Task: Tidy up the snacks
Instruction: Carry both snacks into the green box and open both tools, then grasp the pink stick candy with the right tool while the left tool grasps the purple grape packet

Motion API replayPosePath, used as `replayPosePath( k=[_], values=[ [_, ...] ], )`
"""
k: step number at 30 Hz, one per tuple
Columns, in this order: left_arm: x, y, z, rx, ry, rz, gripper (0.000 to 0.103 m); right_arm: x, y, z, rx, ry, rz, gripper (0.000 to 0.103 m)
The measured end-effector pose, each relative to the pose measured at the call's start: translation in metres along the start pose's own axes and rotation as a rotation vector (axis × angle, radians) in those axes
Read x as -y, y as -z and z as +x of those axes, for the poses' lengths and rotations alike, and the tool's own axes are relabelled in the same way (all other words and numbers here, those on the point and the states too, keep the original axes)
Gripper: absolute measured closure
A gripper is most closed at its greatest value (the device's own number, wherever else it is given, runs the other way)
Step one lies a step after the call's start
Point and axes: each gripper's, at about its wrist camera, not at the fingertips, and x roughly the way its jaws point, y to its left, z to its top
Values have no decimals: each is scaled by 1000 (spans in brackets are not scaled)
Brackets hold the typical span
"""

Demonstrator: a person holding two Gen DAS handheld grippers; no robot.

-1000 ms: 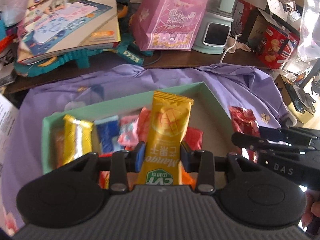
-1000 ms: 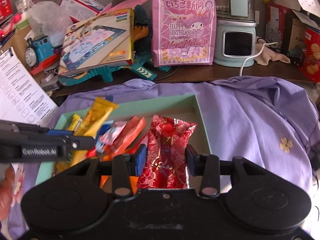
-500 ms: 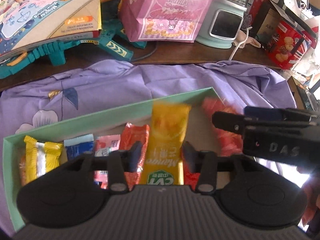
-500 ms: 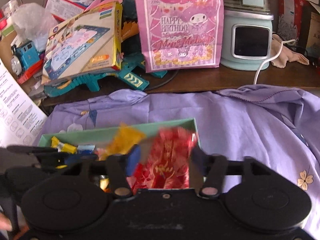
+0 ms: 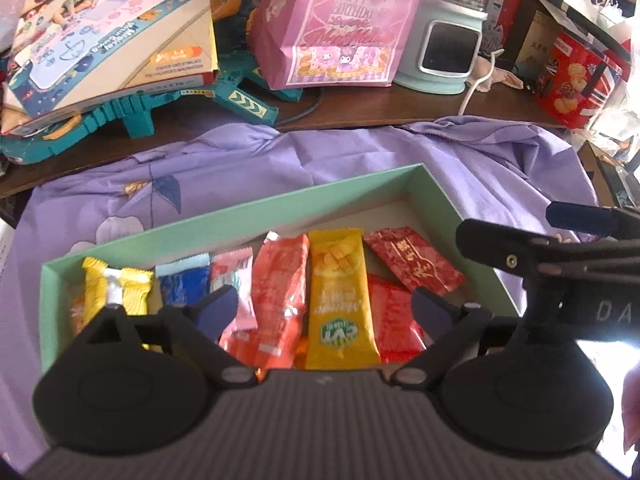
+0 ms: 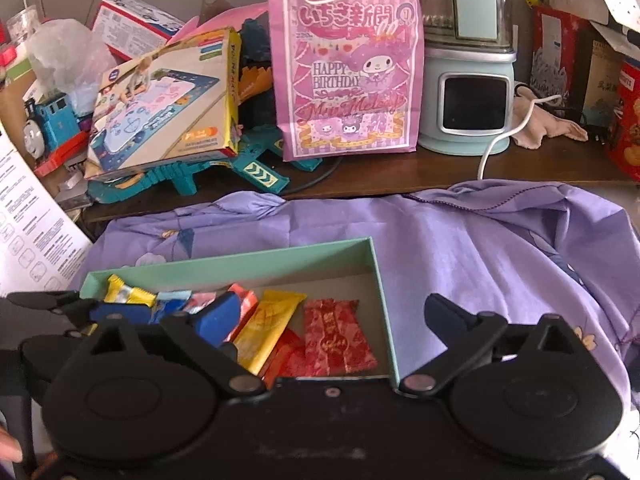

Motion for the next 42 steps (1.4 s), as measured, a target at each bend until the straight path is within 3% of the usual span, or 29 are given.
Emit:
replayPosePath(
  k=[8, 18, 28, 32, 34, 42],
  values=[
    [9, 28, -47, 35, -6, 19, 2, -11, 20, -51, 25, -12, -4, 0],
    [14, 95, -96, 40, 15, 21, 0, -6, 70, -110, 19, -20, 37, 0],
    [20, 159, -98, -1, 40, 74, 0, 8, 148, -125, -80, -23, 170, 0],
    [18, 176, -84, -18, 25, 88, 0, 4, 178, -115, -144, -9, 189, 17],
    [16, 183, -76, -32, 15, 100, 0, 4, 190, -110, -175, -19, 226, 21],
    [3, 193, -57, -72, 12, 89, 0, -3, 207, -90, -247, -13, 278, 45]
  ],
)
